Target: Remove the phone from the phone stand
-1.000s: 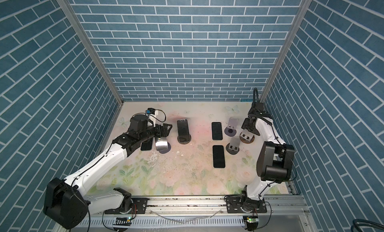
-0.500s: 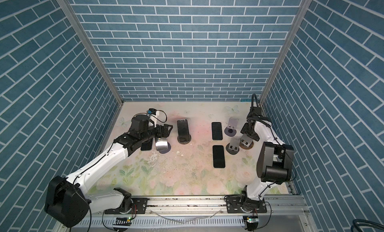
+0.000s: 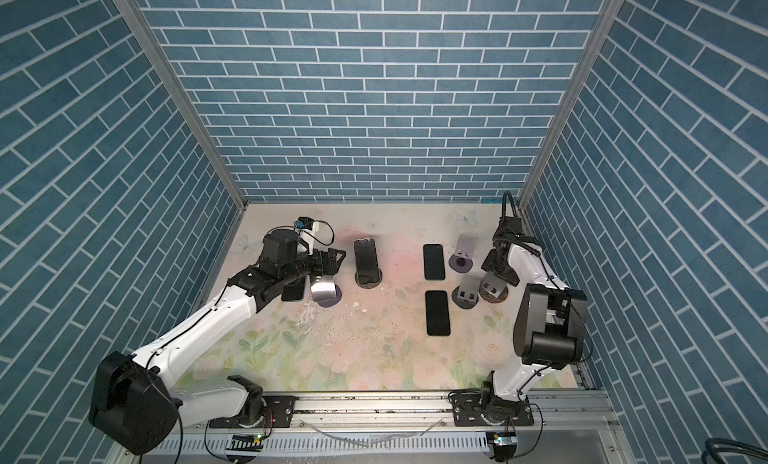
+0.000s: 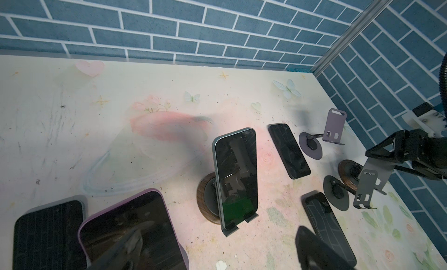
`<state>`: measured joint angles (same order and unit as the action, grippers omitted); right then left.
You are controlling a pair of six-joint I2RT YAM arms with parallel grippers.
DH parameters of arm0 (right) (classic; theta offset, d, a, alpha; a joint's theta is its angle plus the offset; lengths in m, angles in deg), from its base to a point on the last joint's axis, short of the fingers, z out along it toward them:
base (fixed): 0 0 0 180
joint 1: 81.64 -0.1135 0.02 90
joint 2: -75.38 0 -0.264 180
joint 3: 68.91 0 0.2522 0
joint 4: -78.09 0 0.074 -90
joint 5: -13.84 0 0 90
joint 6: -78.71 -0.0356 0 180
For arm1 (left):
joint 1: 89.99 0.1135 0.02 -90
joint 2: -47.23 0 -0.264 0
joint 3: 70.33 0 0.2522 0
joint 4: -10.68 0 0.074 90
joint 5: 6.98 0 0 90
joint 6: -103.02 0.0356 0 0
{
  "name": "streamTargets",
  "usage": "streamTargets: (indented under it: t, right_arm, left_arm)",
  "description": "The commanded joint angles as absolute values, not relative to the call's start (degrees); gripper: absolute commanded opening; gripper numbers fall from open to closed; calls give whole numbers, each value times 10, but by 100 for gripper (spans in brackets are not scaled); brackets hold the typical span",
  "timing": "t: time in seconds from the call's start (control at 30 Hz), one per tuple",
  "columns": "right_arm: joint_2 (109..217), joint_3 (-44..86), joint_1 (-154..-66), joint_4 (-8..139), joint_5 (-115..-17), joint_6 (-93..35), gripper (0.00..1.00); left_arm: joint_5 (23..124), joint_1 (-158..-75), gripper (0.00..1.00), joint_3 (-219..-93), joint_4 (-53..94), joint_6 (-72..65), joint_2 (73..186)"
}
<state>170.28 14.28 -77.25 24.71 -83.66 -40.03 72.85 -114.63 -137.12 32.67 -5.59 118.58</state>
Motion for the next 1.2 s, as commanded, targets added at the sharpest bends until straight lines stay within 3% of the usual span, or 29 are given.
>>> streamTargets:
  t: [0.0, 0.4, 0.57, 0.8, 1.17]
  right_arm:
    - [1682, 131, -775, 239, -852, -417, 67]
    - [1677, 144, -775, 228, -842, -413, 91]
    - [1662, 156, -776, 222, -839, -402, 96]
    - [1618, 189, -793, 207, -846, -364, 97]
    - [1600, 263, -898, 190, -874, -324, 97]
  left_arm:
    - [728, -1149, 100, -1381, 325, -50, 1178]
    - [735, -1151, 100, -1384, 326, -45, 1177]
    - [740, -1152, 100, -1386, 330, -41, 1177]
    - [756, -1157, 100, -1387, 332, -31, 1175]
    - [771, -1159, 100, -1395, 345, -29, 1175]
